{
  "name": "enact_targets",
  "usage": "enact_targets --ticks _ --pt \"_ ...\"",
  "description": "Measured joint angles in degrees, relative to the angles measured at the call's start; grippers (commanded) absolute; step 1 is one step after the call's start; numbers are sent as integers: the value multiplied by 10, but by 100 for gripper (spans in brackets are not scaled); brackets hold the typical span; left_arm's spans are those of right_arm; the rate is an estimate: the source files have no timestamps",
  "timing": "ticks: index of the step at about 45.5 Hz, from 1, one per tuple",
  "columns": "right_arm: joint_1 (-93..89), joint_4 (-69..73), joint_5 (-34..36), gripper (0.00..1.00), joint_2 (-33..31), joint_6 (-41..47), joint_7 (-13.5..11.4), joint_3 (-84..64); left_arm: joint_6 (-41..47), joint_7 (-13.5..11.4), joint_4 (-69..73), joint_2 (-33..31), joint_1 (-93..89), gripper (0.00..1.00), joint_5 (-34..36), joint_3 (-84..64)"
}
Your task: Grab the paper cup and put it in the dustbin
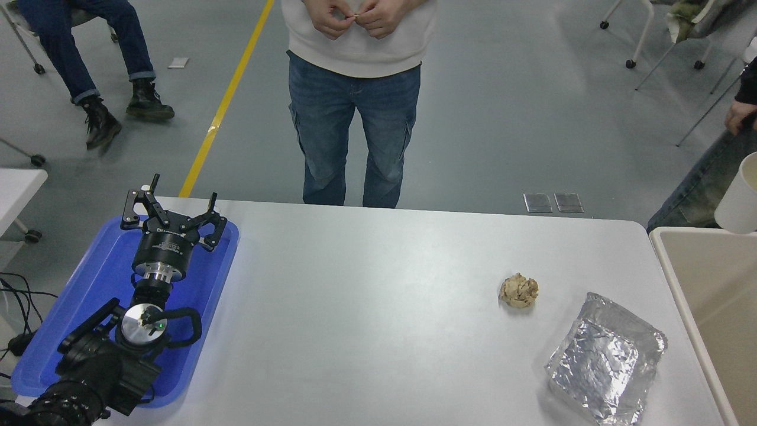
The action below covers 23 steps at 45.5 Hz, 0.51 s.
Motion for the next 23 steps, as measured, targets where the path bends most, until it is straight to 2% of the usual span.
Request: enact_targets --ticks 14,23 --pt "-171 -142 -17 0 -3 -74 32 3 0 0 0 0 0 100 0 0" --pt "-299 -232 -5 0 -1 -135 41 32 0 0 0 0 0 100 0 0"
